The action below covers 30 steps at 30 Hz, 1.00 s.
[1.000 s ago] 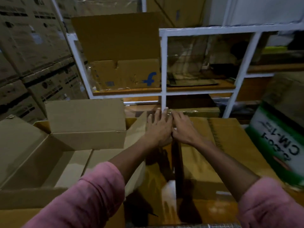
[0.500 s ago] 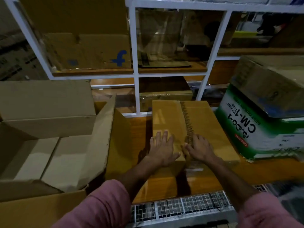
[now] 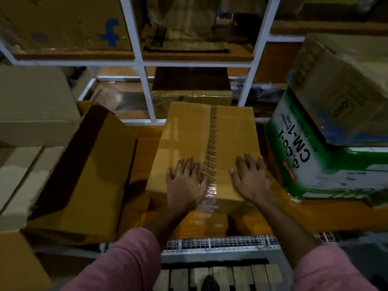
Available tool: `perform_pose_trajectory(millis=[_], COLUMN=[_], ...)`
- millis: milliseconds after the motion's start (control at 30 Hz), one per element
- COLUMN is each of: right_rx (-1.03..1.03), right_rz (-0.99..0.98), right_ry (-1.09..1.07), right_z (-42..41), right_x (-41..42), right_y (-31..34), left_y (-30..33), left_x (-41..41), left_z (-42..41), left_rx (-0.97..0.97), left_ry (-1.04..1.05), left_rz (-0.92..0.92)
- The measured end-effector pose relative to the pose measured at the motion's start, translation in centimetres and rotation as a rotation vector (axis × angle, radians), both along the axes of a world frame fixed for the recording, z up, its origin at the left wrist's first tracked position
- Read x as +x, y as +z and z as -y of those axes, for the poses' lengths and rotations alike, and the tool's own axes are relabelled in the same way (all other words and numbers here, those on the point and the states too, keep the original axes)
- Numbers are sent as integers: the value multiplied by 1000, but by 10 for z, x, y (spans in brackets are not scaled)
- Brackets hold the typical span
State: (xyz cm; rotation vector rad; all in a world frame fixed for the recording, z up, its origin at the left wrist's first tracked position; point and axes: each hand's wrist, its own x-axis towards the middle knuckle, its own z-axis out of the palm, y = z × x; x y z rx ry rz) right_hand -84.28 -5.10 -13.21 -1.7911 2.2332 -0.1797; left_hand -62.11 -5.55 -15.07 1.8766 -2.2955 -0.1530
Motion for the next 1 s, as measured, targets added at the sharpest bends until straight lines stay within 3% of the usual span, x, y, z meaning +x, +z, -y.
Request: perform_pose_trajectory(millis=[200, 633, 1000], right_rx=[-20, -57, 63], right_rz=[-95, -174, -289], right_ry=[-4, -107, -105], right_z=[0, -56, -101], right_x=[12, 59, 143], right_y=[-1, -8, 14], left_y=[-3, 0, 12], left_x=[8, 50, 22], left_z=[9, 4, -62], left_rx=[34, 146, 189], left_ry=[-89, -265, 77], left_rz=[104, 103, -9])
